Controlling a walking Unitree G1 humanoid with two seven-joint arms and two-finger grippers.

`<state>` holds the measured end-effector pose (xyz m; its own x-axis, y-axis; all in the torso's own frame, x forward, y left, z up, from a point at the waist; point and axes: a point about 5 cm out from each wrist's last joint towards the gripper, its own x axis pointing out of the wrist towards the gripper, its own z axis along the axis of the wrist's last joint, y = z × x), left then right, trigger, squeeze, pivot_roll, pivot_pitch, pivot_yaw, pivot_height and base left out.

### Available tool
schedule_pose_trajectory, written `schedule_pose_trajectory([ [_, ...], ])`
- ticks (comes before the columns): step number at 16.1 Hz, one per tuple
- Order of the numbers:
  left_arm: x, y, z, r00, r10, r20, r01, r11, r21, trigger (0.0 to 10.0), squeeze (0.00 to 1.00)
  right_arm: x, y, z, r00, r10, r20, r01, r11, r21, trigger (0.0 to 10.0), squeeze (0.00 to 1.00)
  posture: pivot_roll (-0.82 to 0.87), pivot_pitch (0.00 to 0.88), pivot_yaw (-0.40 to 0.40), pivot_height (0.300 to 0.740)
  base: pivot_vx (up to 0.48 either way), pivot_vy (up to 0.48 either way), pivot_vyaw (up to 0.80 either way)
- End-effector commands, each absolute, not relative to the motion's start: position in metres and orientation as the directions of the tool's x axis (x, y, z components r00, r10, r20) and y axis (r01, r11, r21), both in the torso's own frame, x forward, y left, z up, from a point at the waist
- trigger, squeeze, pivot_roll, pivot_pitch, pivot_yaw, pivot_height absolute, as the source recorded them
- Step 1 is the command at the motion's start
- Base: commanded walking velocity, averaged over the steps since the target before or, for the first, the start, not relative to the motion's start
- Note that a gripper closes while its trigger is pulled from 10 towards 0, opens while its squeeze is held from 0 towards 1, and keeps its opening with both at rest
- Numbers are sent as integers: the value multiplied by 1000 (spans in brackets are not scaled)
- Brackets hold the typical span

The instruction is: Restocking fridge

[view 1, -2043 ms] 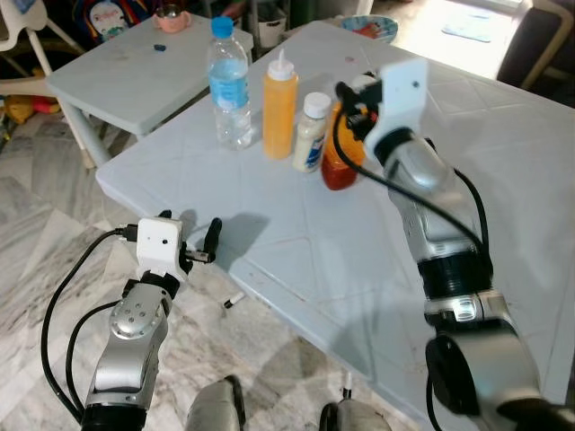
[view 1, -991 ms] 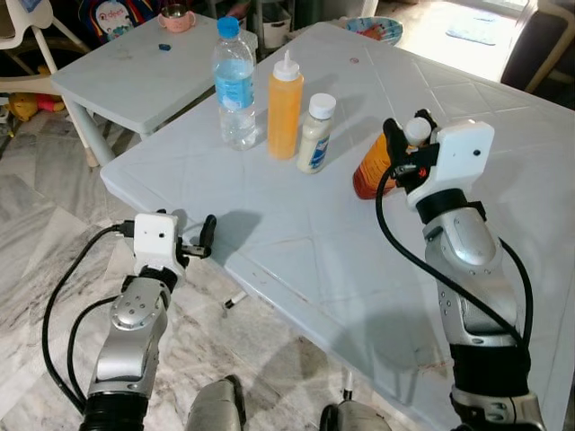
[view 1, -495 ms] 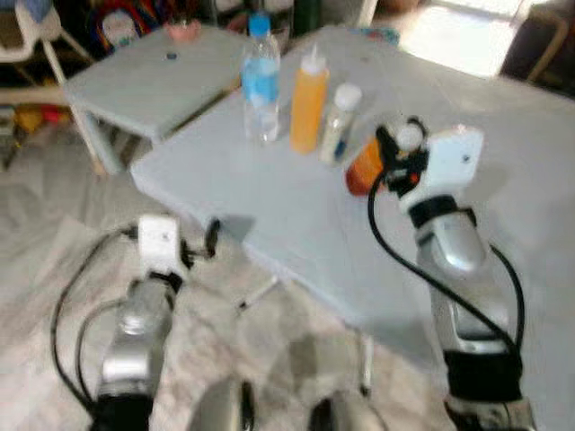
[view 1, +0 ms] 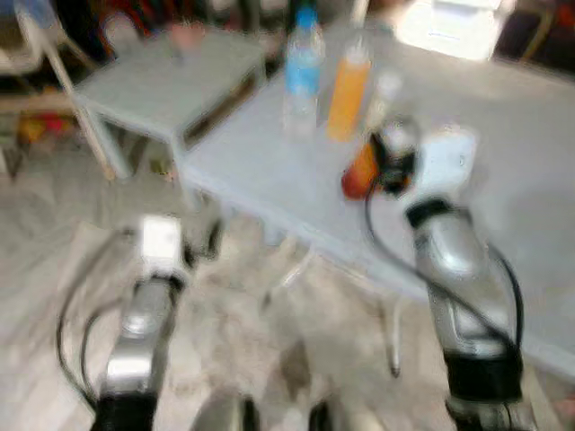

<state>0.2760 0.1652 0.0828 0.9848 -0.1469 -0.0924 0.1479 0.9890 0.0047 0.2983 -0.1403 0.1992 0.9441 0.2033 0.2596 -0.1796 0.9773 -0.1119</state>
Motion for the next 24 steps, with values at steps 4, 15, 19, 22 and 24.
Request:
schedule_pose_trajectory([
  [4, 276, 174, 85, 988, -129, -89, 132, 991, 29, 10000, 0, 295, -132, 189, 944, 244, 220, -228, 969, -98, 10000, 0, -2, 79, -8, 740, 0, 379, 119],
  [15, 274, 176, 86, 990, -122, -75, 126, 991, 48, 10000, 0, 284, -112, 176, 905, 381, 188, -377, 924, -57, 10000, 0, -1, 78, -6, 740, 0, 70, 776],
  [19, 268, 198, 86, 997, -34, -71, 38, 997, 63, 10000, 0, 279, -114, 160, 911, 384, 148, -380, 923, -56, 10000, 0, 5, 78, -9, 740, 0, 0, 795],
  [22, 269, 212, 89, 998, 0, -66, 7, 995, 97, 10000, 0, 279, -114, 155, 910, 392, 137, -386, 920, -64, 10000, 0, 15, 72, -12, 740, 0, 0, 794],
  [24, 268, 210, 88, 998, 0, -62, 7, 994, 105, 10000, 0, 280, -114, 151, 909, 395, 130, -390, 918, -63, 10000, 0, 21, 61, -18, 740, 0, 0, 794],
])
